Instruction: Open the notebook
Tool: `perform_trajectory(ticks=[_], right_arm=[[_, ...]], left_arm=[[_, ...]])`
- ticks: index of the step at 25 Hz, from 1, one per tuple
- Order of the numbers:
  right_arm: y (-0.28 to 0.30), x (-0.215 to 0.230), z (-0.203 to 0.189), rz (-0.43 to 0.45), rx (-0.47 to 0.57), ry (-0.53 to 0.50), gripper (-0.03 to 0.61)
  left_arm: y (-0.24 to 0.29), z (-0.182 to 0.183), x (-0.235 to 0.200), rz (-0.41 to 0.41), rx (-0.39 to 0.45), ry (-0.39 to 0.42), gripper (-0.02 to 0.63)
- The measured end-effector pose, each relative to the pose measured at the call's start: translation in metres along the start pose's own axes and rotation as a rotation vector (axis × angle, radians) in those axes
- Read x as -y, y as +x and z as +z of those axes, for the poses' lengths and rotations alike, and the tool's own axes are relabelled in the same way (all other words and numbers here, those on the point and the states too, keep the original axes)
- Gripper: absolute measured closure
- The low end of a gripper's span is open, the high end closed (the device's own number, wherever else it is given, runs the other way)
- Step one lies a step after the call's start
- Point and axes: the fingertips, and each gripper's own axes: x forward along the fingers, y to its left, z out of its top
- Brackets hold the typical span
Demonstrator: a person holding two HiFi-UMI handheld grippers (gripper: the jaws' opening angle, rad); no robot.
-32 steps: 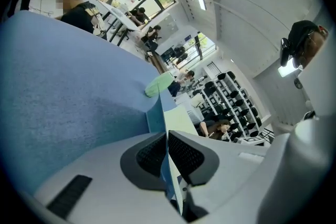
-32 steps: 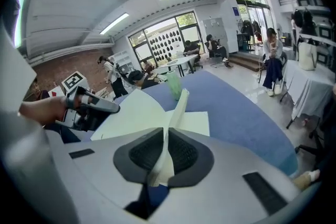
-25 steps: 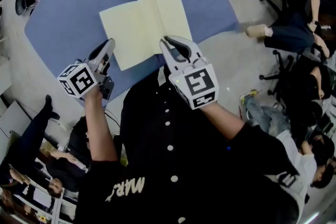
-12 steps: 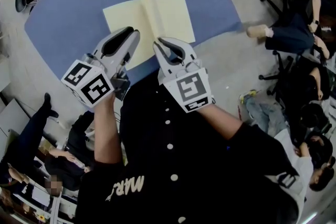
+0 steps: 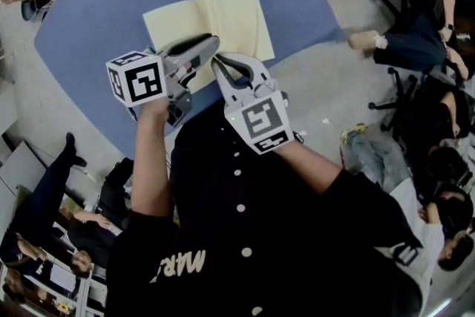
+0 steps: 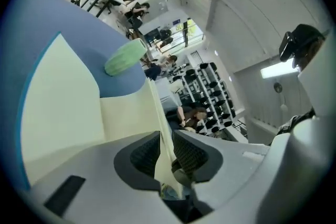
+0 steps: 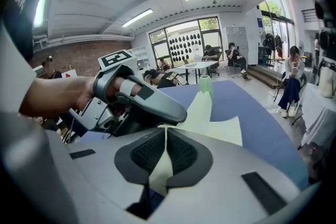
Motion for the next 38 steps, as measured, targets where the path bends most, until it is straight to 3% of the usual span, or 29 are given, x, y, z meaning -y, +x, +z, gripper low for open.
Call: perform_trajectory(ticks=[4, 6, 9, 16, 21, 23, 26, 33, 38], right_arm=[[0.01, -0.014, -0.007, 0.048, -0.012, -0.033, 0.562], [0.014, -0.021, -0.011, 0.083, -0.01, -0.06, 0.572], [0.014, -0.028, -0.017, 0.111, -0.022, -0.081, 0.572], [-0.025, 0.012, -0.013, 0.164, 0.074, -0.029, 0.519], [-0.018, 0.001, 0.0, 0.081, 0.072, -0.021, 0.515], [-0.018, 0.012, -0.002, 0.061, 0.07, -0.01, 0.517], [-0.019, 0.034, -0.012, 0.035, 0.049, 0.0, 0.533], [-0.016, 0.036, -0.013, -0.002, 0.022, -0.002, 0.537], [-0.02, 0.04, -0.014, -0.022, 0.023, -0.002, 0.531]], left_arm=[[0.007, -0.008, -0.006, 0.011, -0.083, 0.016, 0.543], [0.009, -0.011, -0.009, 0.014, -0.106, 0.014, 0.591], [0.007, -0.015, -0.017, 0.063, -0.126, 0.039, 0.601], [-0.002, -0.015, -0.025, 0.065, -0.032, -0.024, 0.601], [-0.099, -0.022, -0.053, 0.13, 0.031, -0.063, 0.601], [-0.111, -0.027, -0.067, 0.157, 0.042, -0.079, 0.601], [-0.105, -0.04, -0.095, 0.231, 0.026, -0.101, 0.6], [-0.112, -0.055, -0.14, 0.46, -0.067, -0.021, 0.598], [-0.107, -0.061, -0.151, 0.633, -0.182, 0.136, 0.561]])
